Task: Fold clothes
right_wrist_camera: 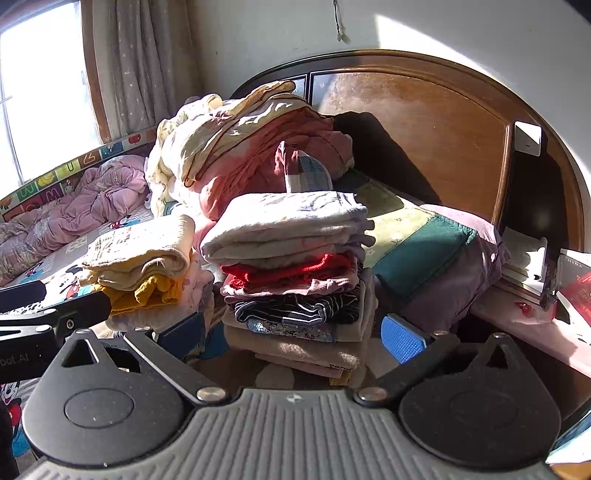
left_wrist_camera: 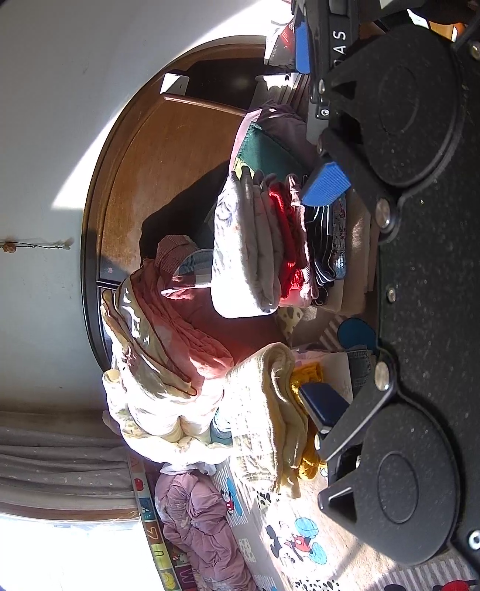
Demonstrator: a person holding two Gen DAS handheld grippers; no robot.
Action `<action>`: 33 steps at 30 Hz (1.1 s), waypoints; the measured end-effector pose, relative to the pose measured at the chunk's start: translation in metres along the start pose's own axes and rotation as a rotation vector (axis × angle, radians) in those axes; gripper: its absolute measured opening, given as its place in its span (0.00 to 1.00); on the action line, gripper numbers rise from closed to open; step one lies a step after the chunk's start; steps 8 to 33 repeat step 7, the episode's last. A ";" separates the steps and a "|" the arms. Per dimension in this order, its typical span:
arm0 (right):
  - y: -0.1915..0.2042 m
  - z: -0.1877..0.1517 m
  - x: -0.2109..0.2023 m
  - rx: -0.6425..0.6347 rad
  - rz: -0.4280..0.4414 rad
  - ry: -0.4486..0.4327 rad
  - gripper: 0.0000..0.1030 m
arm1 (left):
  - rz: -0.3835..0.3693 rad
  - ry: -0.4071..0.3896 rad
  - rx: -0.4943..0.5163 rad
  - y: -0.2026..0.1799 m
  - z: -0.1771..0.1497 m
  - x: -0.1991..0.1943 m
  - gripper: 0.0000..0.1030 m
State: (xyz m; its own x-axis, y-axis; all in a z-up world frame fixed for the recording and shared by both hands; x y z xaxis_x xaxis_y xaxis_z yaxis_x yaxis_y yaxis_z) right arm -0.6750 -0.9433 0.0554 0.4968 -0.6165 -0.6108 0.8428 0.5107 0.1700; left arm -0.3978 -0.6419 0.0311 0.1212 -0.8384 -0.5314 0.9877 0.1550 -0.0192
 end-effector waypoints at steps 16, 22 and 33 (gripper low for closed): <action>-0.001 -0.003 -0.005 0.000 -0.002 -0.001 1.00 | -0.005 0.000 0.006 0.000 -0.003 0.001 1.00; -0.001 -0.003 -0.005 0.000 -0.002 -0.001 1.00 | -0.005 0.000 0.006 0.000 -0.003 0.001 1.00; -0.001 -0.003 -0.005 0.000 -0.002 -0.001 1.00 | -0.005 0.000 0.006 0.000 -0.003 0.001 1.00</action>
Point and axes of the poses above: each gripper's, at about its wrist camera, not at the fingertips, and x roughly the way its jaws point, y to its left, z to its top, the point moved 9 cm from there along x, roughly the way its jaws point, and after that the axes turned 5 degrees about y, right-handed, at the moved point
